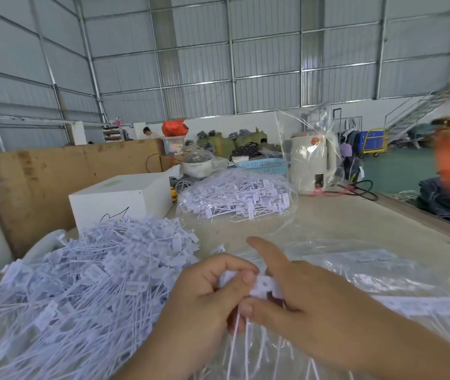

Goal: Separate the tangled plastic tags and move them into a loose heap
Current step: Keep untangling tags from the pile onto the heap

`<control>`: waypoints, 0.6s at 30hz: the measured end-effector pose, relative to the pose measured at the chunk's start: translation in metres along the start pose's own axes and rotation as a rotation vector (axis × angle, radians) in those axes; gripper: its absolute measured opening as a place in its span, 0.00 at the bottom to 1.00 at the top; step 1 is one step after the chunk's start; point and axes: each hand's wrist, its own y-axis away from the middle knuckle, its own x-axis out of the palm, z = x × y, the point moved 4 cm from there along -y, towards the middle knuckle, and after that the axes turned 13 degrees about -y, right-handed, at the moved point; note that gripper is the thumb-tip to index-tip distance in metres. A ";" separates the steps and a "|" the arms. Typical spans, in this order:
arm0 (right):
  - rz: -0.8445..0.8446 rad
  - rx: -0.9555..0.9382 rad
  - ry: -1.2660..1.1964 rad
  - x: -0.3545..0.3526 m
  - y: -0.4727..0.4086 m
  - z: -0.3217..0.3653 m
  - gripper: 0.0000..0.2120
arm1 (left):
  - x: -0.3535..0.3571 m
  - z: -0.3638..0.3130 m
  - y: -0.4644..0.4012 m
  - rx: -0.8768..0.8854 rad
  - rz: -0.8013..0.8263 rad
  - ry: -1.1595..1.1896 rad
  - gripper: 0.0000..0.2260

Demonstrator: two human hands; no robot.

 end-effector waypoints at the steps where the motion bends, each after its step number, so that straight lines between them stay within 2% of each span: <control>1: 0.009 0.005 -0.044 -0.006 -0.001 -0.004 0.29 | -0.005 0.000 -0.002 -0.016 -0.035 0.033 0.07; 4: -0.001 -0.023 -0.159 -0.020 -0.003 -0.011 0.21 | -0.015 0.004 -0.007 -0.067 -0.081 0.107 0.11; 7: -0.003 -0.044 -0.223 -0.019 -0.004 -0.014 0.20 | -0.012 0.006 -0.007 -0.069 -0.038 0.119 0.10; 11: -0.016 -0.040 -0.310 -0.020 -0.005 -0.012 0.13 | -0.010 0.001 -0.004 -0.016 -0.041 0.040 0.14; 14: -0.145 -0.027 -0.296 -0.019 -0.005 -0.007 0.13 | -0.010 0.001 -0.004 -0.038 -0.120 0.090 0.12; 18: -0.436 -0.091 -0.292 -0.016 0.000 0.005 0.16 | -0.003 0.007 -0.003 -0.131 -0.217 0.321 0.03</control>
